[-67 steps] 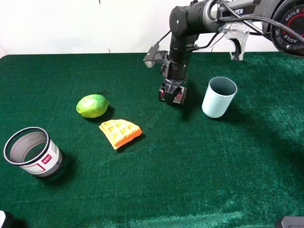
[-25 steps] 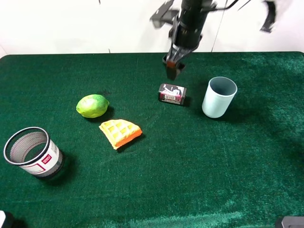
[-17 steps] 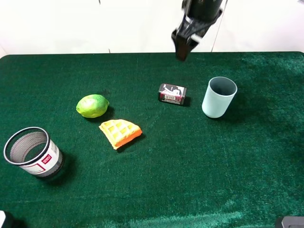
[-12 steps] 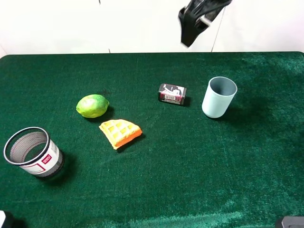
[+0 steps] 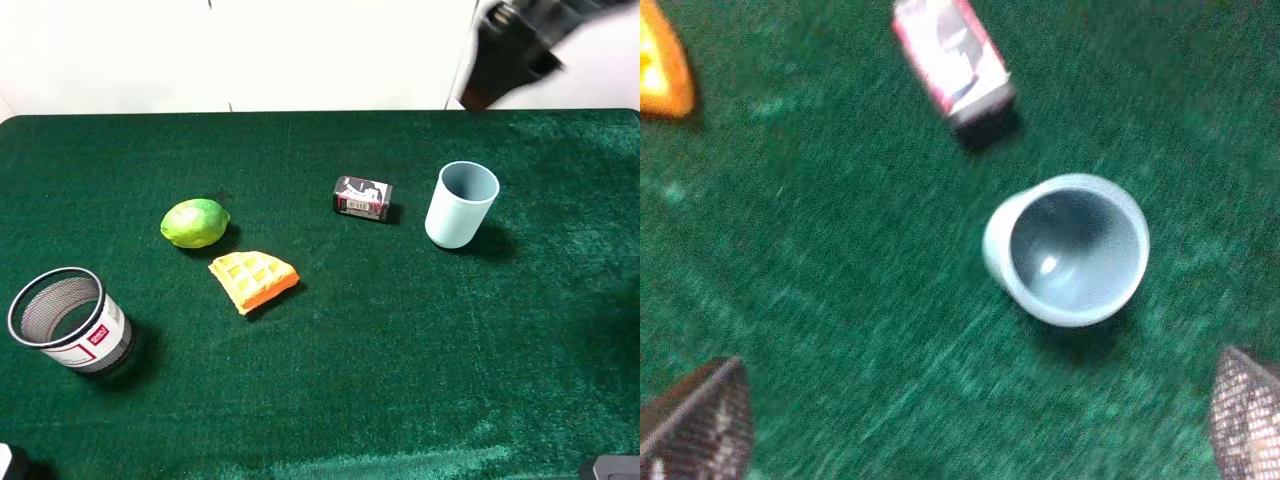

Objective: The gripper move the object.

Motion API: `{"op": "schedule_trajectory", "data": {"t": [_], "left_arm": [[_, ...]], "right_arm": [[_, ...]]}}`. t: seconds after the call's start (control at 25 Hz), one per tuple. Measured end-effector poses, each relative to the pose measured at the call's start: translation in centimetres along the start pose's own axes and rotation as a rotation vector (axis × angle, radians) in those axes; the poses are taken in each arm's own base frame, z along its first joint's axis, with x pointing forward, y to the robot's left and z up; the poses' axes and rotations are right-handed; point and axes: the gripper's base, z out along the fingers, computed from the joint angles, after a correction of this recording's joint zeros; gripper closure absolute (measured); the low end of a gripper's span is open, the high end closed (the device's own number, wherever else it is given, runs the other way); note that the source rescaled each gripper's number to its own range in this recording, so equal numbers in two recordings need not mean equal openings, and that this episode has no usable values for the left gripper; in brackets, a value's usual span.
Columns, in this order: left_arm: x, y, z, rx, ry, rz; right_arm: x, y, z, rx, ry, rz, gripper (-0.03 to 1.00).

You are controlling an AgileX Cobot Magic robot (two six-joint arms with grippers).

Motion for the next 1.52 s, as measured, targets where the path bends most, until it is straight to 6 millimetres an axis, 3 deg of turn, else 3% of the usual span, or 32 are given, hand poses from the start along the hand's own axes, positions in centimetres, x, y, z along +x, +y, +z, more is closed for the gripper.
{"op": "schedule_trajectory", "data": {"t": [0.4, 0.72, 1.04, 1.52], "left_arm": [[0.0, 0.0, 0.0, 0.000, 0.000, 0.000], [0.0, 0.0, 0.0, 0.000, 0.000, 0.000], [0.0, 0.0, 0.0, 0.000, 0.000, 0.000], [0.0, 0.0, 0.0, 0.000, 0.000, 0.000]], "right_arm": [[12.1, 3.3, -3.3, -0.012, -0.188, 0.110, -0.03], [19.3, 5.1, -3.0, -0.006, -0.375, 0.147, -0.03], [22.9, 6.1, -2.1, -0.001, -0.518, 0.149, -0.03], [26.2, 6.9, -3.5, 0.024, -0.739, 0.135, -0.03]]}}
